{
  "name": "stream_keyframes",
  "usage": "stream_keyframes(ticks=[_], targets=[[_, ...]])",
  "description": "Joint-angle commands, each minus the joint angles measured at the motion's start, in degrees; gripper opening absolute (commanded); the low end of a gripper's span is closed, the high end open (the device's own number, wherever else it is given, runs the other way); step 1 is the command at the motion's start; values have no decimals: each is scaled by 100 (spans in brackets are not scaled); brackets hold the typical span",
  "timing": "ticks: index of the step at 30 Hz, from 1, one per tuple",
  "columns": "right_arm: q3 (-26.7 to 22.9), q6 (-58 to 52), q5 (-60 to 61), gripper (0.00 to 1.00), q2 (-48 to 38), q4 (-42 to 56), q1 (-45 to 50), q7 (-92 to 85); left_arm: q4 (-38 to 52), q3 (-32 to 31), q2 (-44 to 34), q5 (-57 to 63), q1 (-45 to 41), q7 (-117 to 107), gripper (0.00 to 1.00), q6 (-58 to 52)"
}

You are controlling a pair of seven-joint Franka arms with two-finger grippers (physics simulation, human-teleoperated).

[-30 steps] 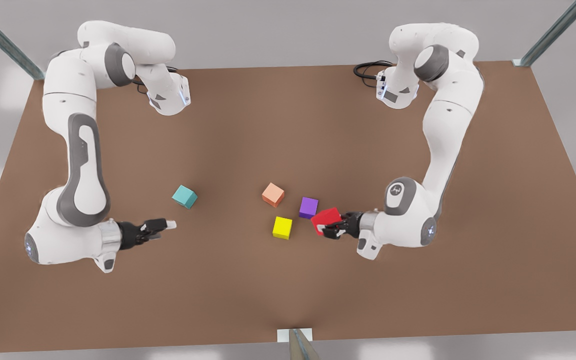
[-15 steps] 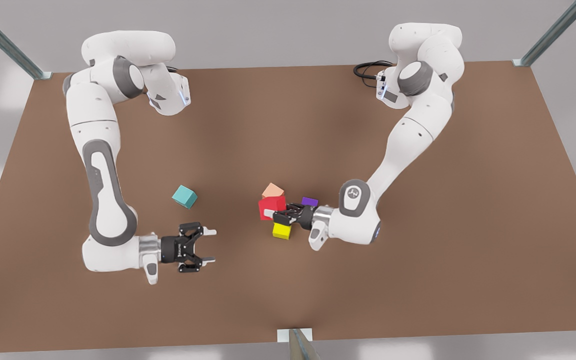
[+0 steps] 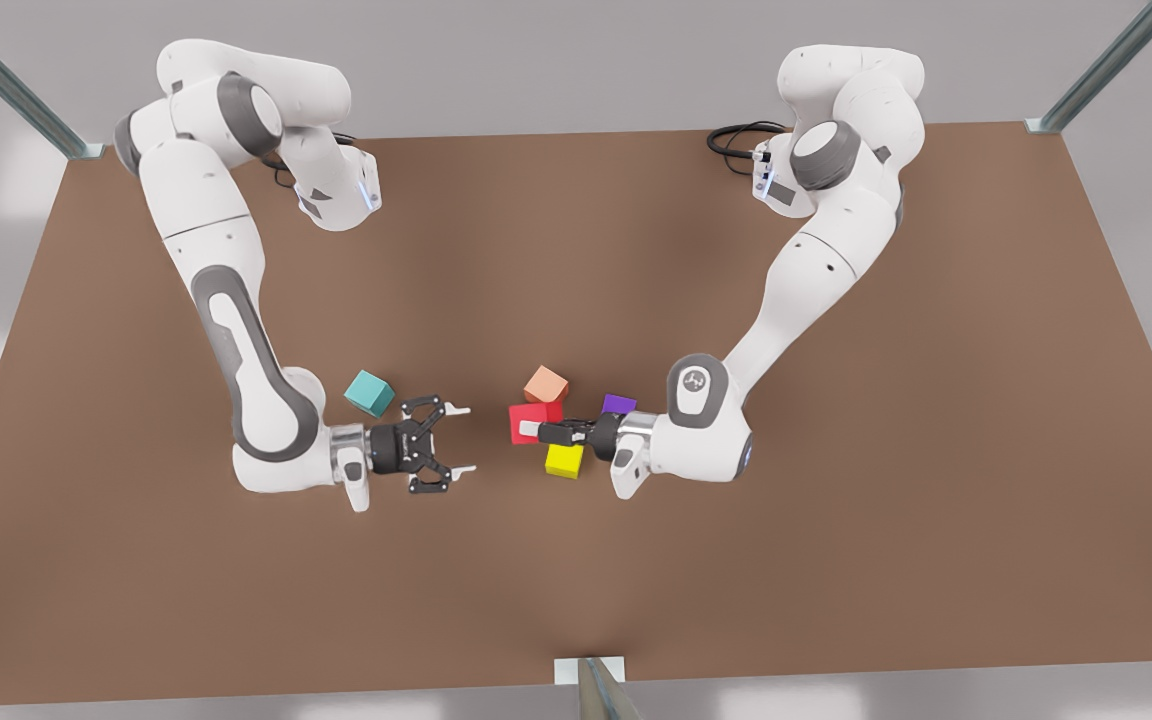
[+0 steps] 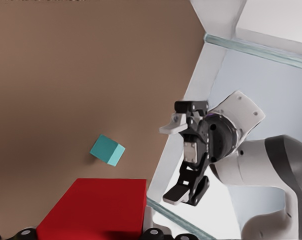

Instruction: Pick up red wooden cube and pass to hand red wooden cube and place in blue wooden cube

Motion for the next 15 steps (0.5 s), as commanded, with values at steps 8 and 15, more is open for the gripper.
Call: stream_keyframes(ticks=[8,15], targets=[[3,496,868,100,11,-184,266,-2877,-7,-4,-11,-237,-4,1105,58,154],[55,461,1114,100,2,-236,337,-2956,-7,-4,-11,-255,-40,1114,58,162]])
